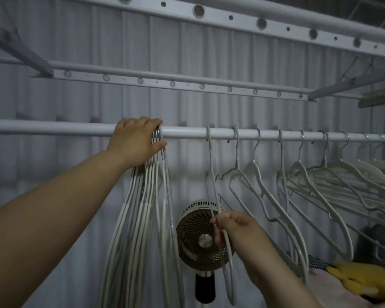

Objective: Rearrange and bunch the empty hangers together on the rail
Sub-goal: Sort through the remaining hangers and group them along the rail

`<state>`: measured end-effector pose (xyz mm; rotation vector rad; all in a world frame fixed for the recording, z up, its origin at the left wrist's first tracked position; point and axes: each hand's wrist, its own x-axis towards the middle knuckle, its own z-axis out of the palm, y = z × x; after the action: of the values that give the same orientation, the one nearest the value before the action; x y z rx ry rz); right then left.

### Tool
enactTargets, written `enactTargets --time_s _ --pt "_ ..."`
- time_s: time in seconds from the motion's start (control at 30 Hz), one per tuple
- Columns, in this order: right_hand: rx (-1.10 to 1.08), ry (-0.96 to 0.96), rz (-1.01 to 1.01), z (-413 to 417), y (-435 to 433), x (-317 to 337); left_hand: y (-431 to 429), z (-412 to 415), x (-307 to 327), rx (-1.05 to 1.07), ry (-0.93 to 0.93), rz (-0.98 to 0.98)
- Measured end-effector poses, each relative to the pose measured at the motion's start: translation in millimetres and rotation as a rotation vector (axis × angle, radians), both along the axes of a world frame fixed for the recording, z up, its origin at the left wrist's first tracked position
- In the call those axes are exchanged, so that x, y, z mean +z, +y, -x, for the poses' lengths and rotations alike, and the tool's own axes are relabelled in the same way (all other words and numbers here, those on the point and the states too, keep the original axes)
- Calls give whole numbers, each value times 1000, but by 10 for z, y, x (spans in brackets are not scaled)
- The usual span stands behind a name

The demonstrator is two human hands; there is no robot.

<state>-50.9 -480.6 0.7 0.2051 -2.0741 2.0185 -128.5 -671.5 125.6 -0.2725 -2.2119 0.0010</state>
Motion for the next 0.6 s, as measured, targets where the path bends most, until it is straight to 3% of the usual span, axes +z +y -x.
enactTargets --time_s 0.13,0.23,0.33,0.5,0.6 --pt "-100 124 -148 -91 76 43 -31 1 -3 -12 -19 22" --pt "-308 392 -279 -249 66 86 -48 3 -4 -2 -25 15" --pt "-269 527 -326 -414 -106 183 -44 2 -7 -12 -29 13" --pt "-67 387 -463 -233 -455 267 -28 -22 16 -12 -31 14" --pt "42 218 -399 -84 -509 239 -41 -36 23 -4 -37 18"
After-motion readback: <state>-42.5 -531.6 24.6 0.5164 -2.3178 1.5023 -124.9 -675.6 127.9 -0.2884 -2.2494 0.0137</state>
